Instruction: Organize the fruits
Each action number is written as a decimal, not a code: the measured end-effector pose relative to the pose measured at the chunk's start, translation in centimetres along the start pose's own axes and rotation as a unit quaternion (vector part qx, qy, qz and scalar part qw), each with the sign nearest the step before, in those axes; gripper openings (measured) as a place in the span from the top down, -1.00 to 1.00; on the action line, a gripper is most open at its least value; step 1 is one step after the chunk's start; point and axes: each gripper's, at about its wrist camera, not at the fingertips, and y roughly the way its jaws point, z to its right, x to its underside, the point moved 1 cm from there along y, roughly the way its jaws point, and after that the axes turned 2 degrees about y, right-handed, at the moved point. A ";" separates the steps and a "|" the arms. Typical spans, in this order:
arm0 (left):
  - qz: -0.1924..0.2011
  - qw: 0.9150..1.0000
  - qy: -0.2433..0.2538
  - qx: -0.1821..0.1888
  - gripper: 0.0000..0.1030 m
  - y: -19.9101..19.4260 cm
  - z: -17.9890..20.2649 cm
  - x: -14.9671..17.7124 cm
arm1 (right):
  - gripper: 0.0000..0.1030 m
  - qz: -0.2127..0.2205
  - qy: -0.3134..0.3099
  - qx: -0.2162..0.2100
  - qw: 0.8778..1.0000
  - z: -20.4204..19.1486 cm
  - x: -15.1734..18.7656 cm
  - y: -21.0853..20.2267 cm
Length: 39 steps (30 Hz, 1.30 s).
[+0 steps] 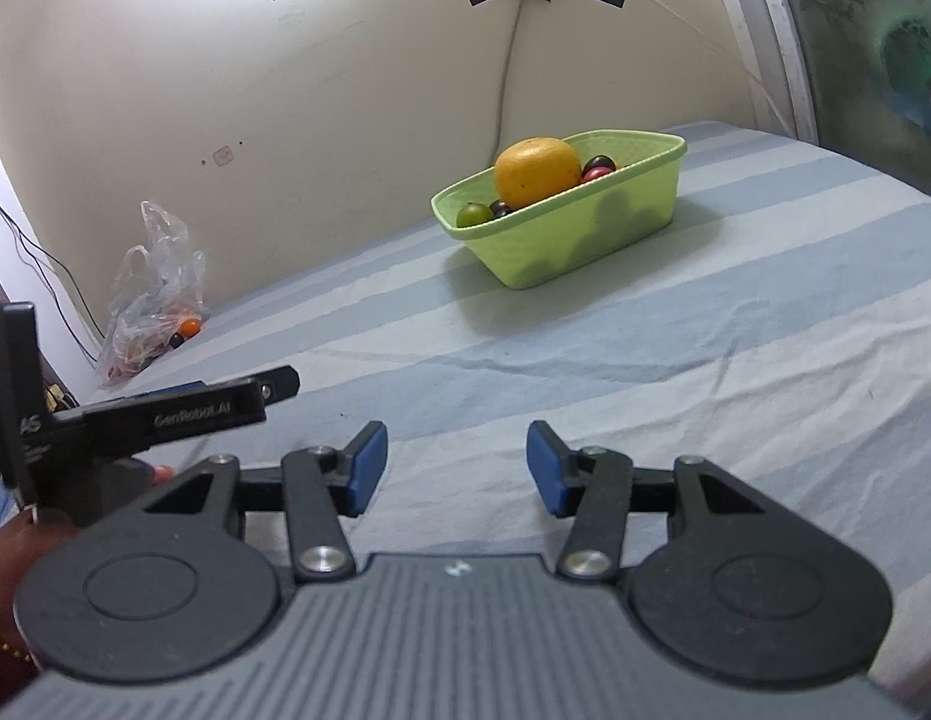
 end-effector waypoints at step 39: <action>-0.052 0.988 0.017 0.142 -1.00 3.7 -1.5 -2.0 | -0.07 0.015 -0.031 0.073 0.997 -0.2 -3.2 -0.1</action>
